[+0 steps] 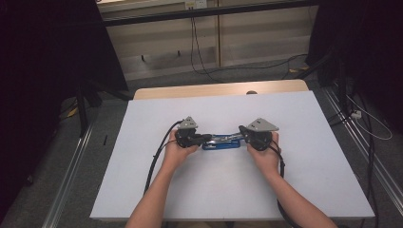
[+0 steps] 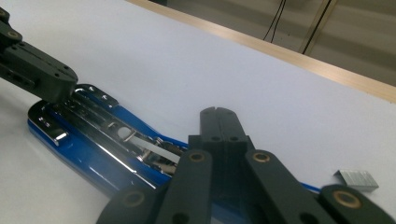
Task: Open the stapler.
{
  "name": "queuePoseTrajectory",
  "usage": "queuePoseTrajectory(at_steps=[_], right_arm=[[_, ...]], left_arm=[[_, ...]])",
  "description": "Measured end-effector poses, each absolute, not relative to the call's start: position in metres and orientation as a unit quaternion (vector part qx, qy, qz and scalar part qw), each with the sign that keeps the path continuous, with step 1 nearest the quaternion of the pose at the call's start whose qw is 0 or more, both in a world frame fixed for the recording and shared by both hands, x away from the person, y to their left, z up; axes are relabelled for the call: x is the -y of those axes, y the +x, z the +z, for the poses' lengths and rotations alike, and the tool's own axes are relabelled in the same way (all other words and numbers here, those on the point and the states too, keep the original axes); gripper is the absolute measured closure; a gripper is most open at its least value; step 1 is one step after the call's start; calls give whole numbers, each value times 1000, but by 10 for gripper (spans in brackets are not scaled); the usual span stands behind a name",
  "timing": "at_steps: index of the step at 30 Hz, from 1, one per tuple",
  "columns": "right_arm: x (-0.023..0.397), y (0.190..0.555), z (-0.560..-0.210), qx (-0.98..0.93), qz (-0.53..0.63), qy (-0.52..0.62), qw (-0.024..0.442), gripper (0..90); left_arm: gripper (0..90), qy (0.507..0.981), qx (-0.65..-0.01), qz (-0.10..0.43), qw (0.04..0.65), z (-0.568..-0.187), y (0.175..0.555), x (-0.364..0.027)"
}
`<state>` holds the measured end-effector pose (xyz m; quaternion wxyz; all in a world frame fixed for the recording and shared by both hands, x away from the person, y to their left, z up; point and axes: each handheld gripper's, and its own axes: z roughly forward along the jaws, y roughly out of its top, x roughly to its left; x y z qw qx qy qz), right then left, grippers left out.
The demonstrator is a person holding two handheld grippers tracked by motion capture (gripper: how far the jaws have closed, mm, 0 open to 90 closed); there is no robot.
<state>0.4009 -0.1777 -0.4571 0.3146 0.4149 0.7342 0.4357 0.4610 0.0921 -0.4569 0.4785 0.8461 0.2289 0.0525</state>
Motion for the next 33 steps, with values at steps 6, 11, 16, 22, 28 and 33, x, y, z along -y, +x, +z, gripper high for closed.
queuePoseTrajectory(at_steps=[6, 11, 16, 22, 28, 33], right_arm=[[185, 402, -462, -733, 433, 423, 309, 900], [186, 402, -461, -738, 432, 417, 308, 900], [187, 403, -461, -738, 434, 418, 304, 900], [191, 404, -462, -742, 431, 417, 302, 900], [196, 406, -463, -736, 441, 424, 290, 900], [196, 404, -458, -737, 443, 420, 290, 900]], left_arm=[[900, 847, -228, 55, 477, -457, 461, -92], [900, 845, -234, 57, 478, -457, 460, -92], [900, 844, -243, 58, 475, -456, 459, -91], [887, 829, -253, 47, 496, -451, 460, -93], [804, 828, -256, 49, 497, -447, 459, -100], [721, 816, -265, 54, 510, -438, 455, -105]])
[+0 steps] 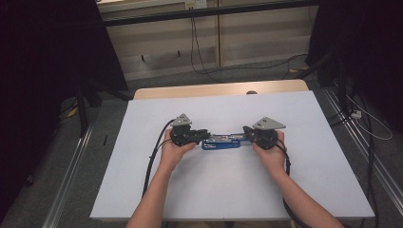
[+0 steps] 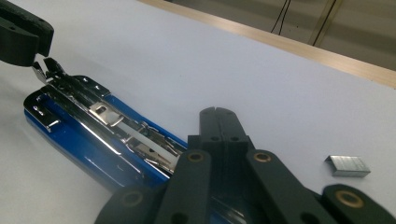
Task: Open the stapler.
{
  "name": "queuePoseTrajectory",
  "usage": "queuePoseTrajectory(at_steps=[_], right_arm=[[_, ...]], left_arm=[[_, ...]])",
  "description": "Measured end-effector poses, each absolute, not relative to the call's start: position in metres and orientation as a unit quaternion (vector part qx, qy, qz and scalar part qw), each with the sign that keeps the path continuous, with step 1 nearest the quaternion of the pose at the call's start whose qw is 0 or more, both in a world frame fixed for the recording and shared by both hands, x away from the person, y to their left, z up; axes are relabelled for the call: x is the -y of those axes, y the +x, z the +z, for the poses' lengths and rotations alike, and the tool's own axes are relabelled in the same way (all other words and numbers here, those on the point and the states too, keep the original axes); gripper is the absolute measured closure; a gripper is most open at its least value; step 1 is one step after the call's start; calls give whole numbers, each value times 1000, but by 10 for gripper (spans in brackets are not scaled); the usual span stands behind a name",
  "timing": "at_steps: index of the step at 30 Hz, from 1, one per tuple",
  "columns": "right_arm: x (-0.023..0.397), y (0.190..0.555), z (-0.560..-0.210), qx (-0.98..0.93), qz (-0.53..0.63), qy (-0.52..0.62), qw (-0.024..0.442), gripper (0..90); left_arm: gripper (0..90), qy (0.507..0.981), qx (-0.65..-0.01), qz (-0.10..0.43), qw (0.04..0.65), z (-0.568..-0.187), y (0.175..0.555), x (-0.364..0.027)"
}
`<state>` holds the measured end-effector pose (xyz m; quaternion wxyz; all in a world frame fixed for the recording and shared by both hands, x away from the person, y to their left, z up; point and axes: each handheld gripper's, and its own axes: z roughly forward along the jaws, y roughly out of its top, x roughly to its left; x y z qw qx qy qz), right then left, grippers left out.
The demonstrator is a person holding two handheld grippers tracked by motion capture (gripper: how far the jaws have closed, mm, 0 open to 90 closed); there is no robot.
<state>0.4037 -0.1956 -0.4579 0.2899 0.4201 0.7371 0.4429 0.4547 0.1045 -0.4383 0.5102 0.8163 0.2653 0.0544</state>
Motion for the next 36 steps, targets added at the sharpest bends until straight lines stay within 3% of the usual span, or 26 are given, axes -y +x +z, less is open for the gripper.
queuePoseTrajectory(at_steps=[5, 8, 15, 17, 24, 36], right_arm=[[205, 403, -448, -728, 454, 425, 288, 784], [213, 405, -444, -719, 453, 440, 292, 667], [224, 405, -439, -718, 434, 450, 306, 449], [229, 407, -438, -716, 430, 458, 305, 373], [248, 416, -434, -710, 422, 471, 311, 274], [260, 428, -437, -705, 401, 495, 312, 238]], left_arm=[[564, 822, -272, 64, 496, -432, 449, -109], [432, 827, -283, 77, 480, -432, 446, -114], [226, 827, -313, 83, 460, -430, 440, -124], [204, 829, -314, 85, 454, -428, 438, -127], [128, 825, -312, 97, 461, -426, 433, -131], [104, 829, -314, 102, 451, -428, 426, -145]])
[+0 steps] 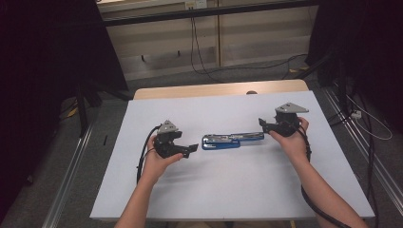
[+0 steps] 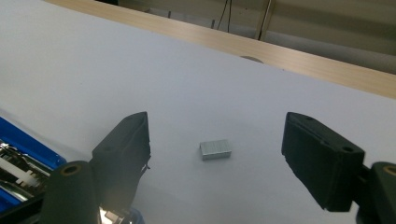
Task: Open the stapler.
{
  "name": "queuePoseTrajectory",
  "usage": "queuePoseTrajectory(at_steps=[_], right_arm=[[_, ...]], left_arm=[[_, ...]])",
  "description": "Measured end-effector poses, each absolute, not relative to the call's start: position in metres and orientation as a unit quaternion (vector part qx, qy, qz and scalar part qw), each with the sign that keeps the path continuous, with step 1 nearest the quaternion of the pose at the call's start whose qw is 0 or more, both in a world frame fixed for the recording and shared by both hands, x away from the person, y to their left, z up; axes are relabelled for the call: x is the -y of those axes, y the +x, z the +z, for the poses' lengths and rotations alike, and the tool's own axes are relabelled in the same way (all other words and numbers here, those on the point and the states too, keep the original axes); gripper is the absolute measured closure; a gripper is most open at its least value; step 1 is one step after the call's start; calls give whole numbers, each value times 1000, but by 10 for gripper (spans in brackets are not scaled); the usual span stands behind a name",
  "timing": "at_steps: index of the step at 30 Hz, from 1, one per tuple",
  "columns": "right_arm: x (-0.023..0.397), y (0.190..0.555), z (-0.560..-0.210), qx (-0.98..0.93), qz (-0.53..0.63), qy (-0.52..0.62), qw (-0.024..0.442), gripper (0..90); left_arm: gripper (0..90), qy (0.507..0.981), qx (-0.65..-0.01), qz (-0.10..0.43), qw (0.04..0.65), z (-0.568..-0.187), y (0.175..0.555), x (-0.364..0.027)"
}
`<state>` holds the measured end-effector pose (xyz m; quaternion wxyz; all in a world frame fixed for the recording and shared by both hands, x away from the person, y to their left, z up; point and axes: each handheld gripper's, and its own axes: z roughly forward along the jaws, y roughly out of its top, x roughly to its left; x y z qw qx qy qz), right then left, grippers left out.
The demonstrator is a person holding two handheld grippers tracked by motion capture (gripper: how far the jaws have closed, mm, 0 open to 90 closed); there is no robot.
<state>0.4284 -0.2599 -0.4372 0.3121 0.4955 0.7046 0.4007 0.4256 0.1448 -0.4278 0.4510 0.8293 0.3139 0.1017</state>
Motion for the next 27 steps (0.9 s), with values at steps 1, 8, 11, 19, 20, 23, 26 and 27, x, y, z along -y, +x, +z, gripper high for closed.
queuePoseTrajectory(at_steps=[1, 8, 11, 19, 20, 23, 26, 27], right_arm=[[260, 430, -439, -705, 399, 497, 311, 238], [257, 439, -446, -709, 387, 508, 300, 270], [256, 443, -449, -713, 385, 511, 288, 357], [257, 452, -456, -717, 374, 526, 262, 516], [257, 453, -457, -718, 371, 527, 261, 518], [258, 456, -459, -722, 368, 527, 256, 540], [258, 458, -461, -721, 368, 528, 256, 533], [258, 459, -461, -721, 368, 528, 255, 533]], left_arm=[[104, 830, -313, 101, 451, -428, 425, -145], [102, 829, -313, 105, 451, -429, 426, -147], [102, 825, -317, 103, 456, -429, 426, -148], [102, 827, -316, 112, 452, -429, 428, -150], [102, 826, -317, 114, 452, -429, 428, -151], [102, 825, -319, 116, 451, -429, 429, -152], [104, 825, -319, 118, 451, -430, 430, -152], [105, 825, -319, 119, 451, -430, 430, -152]])
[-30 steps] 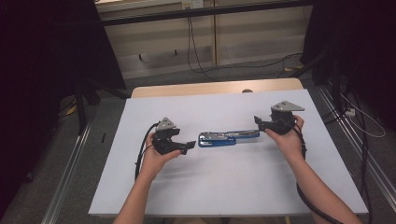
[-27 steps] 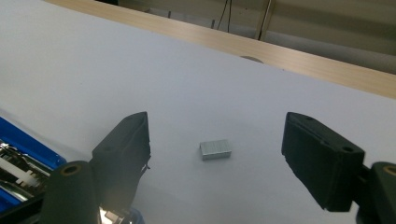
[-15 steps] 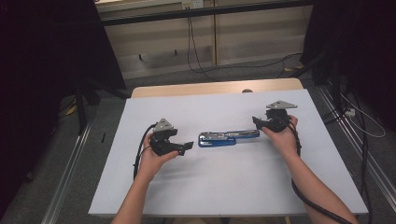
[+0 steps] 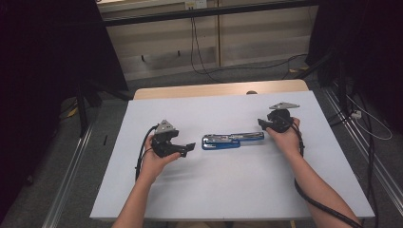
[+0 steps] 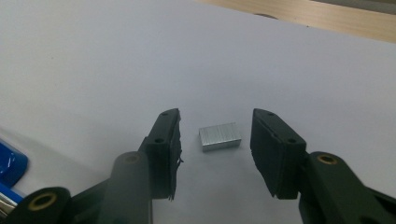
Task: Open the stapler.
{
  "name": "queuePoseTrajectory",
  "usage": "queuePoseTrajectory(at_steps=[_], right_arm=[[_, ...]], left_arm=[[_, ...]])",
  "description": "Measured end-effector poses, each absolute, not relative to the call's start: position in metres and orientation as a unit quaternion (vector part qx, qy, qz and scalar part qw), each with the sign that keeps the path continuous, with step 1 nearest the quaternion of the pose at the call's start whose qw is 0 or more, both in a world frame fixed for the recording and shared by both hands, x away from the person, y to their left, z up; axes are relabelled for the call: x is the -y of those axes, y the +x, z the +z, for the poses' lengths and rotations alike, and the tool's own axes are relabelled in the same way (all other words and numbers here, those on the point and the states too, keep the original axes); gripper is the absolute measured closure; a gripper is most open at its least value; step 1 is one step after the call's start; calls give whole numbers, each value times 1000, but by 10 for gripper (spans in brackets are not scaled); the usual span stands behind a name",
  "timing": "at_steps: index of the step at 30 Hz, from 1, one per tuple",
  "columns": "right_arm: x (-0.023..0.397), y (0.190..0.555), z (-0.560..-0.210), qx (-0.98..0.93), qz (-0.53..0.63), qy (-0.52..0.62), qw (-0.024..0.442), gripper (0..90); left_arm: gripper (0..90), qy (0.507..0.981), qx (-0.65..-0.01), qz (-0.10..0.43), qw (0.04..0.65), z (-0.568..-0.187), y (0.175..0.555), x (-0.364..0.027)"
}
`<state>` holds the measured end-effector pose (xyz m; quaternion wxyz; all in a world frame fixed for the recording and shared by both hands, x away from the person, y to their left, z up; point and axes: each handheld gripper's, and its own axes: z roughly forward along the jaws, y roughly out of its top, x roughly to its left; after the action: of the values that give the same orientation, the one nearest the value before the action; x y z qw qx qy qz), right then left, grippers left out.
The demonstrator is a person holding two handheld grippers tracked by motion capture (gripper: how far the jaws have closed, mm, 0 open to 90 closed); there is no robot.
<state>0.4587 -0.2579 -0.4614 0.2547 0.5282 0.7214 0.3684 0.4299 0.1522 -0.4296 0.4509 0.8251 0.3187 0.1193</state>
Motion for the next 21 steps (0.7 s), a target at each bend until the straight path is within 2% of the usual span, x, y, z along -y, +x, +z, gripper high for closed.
queuePoseTrajectory(at_steps=[8, 21], right_arm=[[255, 465, -464, -728, 358, 526, 255, 588], [256, 467, -468, -731, 336, 530, 270, 619]], left_arm=[[108, 826, -317, 124, 449, -430, 430, -152], [119, 823, -318, 124, 454, -428, 431, -154]])
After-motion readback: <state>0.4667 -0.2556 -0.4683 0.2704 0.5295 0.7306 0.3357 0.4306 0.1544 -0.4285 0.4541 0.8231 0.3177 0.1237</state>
